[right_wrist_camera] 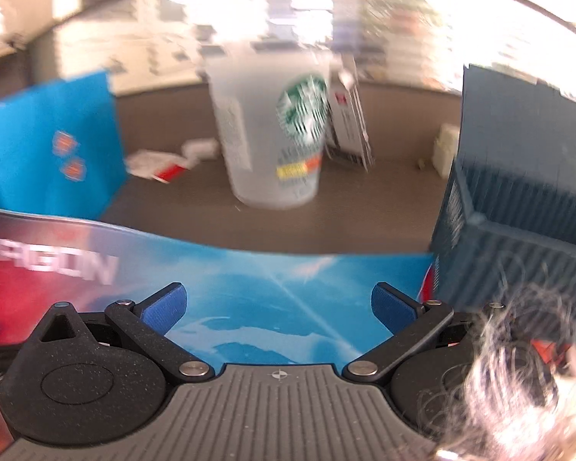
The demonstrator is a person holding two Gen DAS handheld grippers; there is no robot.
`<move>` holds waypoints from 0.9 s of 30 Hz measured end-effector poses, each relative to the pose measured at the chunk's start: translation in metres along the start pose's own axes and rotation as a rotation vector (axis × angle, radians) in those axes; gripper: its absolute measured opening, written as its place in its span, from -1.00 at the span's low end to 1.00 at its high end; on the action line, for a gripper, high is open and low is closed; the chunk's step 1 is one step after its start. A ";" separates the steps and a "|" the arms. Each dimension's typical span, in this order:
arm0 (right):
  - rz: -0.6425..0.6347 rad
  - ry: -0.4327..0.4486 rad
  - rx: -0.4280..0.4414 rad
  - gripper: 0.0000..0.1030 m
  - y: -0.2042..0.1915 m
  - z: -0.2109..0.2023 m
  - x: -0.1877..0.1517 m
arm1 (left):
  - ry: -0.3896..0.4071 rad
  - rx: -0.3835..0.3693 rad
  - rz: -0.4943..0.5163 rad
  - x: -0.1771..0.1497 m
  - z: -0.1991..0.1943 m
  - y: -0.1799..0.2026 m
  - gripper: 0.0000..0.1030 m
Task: Organize rigid objects
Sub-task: 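Grasp the silver metal case from the item pile with the right tool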
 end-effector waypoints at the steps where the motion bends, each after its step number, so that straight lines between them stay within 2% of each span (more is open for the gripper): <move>1: -0.020 0.016 0.034 1.00 0.005 -0.015 0.001 | 0.000 0.000 0.000 0.000 0.000 0.000 1.00; 3: -0.056 0.042 0.106 1.00 0.015 -0.041 0.000 | 0.000 0.000 0.000 0.000 0.000 0.000 1.00; 6: -0.115 0.071 0.260 1.00 0.037 -0.080 -0.010 | 0.000 0.000 0.000 0.000 0.000 0.000 1.00; 10: -0.255 0.002 0.431 1.00 0.072 -0.119 -0.032 | 0.000 0.000 0.000 0.000 0.000 0.000 1.00; 12: -0.373 -0.049 0.447 1.00 0.088 -0.128 -0.047 | 0.000 0.000 0.000 0.000 0.000 0.000 1.00; 17: -0.615 -0.131 0.368 1.00 0.120 -0.132 -0.083 | 0.000 0.000 0.000 0.000 0.000 0.000 1.00; 22: -0.662 -0.137 0.465 0.99 0.140 -0.132 -0.101 | 0.000 -0.001 0.000 0.000 0.000 0.000 1.00; 24: -0.702 -0.122 0.453 0.95 0.139 -0.128 -0.104 | 0.000 -0.001 0.001 0.000 0.000 0.000 1.00; 25: -0.721 -0.123 0.443 0.91 0.139 -0.125 -0.104 | 0.000 -0.001 0.001 0.000 0.000 0.000 1.00; 27: -0.736 -0.134 0.453 0.70 0.142 -0.118 -0.106 | 0.000 -0.001 0.001 0.000 0.000 0.000 1.00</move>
Point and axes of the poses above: each gripper's, at about its wrist camera, not at the fingertips, and z roughly the way its jaws point, y to its right, x to its top, the point moved 8 cm from there along z, roughly the way its jaws point, and after that the axes turned 7 degrees about -x, right-handed, at the moved point
